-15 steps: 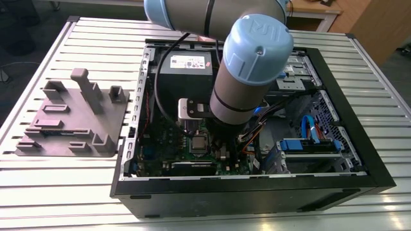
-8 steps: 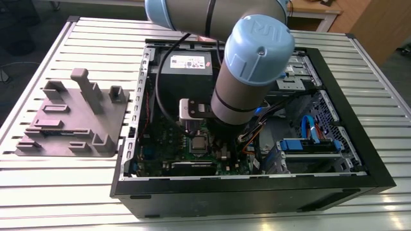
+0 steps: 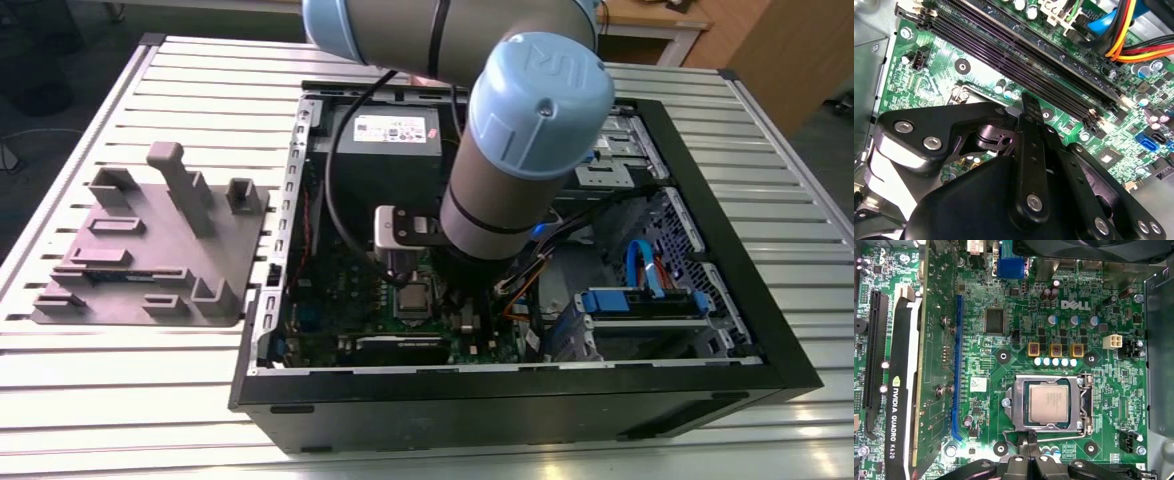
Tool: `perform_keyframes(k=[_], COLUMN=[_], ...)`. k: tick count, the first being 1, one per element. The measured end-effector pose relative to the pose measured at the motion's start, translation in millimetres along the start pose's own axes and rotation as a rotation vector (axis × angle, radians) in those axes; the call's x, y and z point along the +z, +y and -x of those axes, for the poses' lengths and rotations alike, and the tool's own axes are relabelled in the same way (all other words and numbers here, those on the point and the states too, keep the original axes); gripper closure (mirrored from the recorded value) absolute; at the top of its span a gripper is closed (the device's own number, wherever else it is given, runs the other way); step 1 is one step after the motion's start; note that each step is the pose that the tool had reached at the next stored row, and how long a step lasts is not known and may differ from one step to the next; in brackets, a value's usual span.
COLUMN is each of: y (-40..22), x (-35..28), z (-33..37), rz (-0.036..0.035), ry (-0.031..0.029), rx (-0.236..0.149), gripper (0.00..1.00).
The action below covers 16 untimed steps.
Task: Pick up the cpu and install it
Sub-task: 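Install the first cpu locking lever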
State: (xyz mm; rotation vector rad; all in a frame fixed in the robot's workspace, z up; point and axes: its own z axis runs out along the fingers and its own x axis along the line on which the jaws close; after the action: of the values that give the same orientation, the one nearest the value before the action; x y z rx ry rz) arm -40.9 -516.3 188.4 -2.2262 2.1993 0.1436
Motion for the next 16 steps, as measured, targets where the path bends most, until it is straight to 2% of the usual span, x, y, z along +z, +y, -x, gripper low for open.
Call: perform_keyframes(k=[13, 16], y=[0.0, 1.7], x=[0.4, 0.5], z=[0.0, -0.1], rz=[-0.0001, -0.0064], ry=[-0.0002, -0.0018], rx=[0.000, -0.001], gripper=[0.90, 0.90])
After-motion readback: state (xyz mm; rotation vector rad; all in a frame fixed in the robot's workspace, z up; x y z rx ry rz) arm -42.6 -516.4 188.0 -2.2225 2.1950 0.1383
